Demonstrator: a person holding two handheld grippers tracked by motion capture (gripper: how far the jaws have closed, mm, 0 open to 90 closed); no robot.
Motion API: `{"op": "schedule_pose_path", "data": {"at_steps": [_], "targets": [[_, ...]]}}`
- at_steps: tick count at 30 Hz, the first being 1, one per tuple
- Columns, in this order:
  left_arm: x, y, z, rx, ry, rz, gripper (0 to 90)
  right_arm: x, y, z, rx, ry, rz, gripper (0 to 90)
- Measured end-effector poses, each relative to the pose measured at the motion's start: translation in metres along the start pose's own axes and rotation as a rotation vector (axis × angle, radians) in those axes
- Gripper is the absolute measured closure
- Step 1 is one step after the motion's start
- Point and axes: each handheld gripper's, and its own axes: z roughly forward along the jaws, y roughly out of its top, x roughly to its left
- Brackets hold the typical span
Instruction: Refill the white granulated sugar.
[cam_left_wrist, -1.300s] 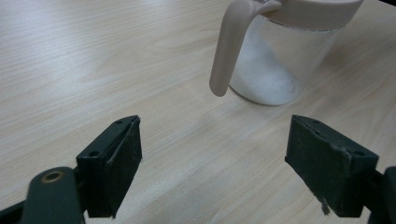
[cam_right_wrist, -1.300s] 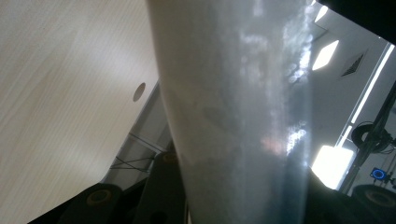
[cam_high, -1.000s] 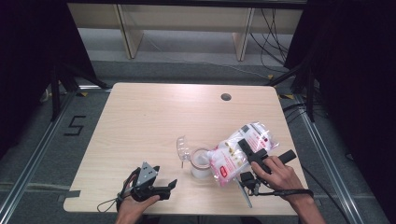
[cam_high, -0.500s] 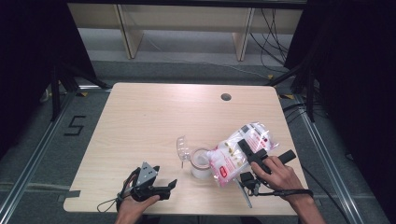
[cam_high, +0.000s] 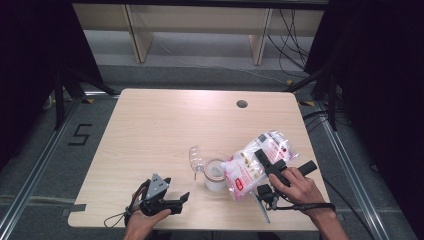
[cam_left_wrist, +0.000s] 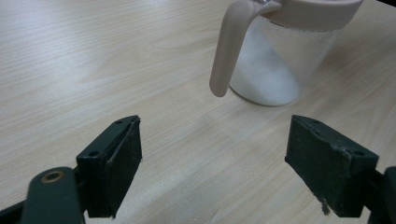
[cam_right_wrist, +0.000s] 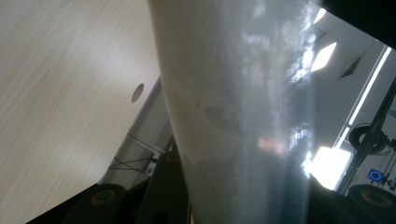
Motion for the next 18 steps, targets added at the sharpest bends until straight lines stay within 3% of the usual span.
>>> {"op": "schedule_pose_path", "data": {"at_steps": [4, 5, 6, 18], "targets": [[0.0001, 0.0, 0.0001, -0.001, -0.002, -0.002, 17.8, -0.0002, 0.0, 0.0, -0.001, -0.002, -0.002, 78.0], [0.0013, 0.0003, -0.0003, 0.001, 0.006, 0.016, 17.9, -0.0003, 0.0, 0.0, -0.001, -0.002, -0.002, 78.1], [0.0001, 0.0, 0.0, 0.0, -0.002, -0.001, 17.8, -0.0003, 0.0, 0.0, -0.001, -0.002, -0.002, 78.1], [0.0, 0.0, 0.0, 0.001, 0.0, 0.001, 17.8, -0.0001, -0.0006, -0.0009, 0.005, -0.002, 0.001, 78.5]]}}
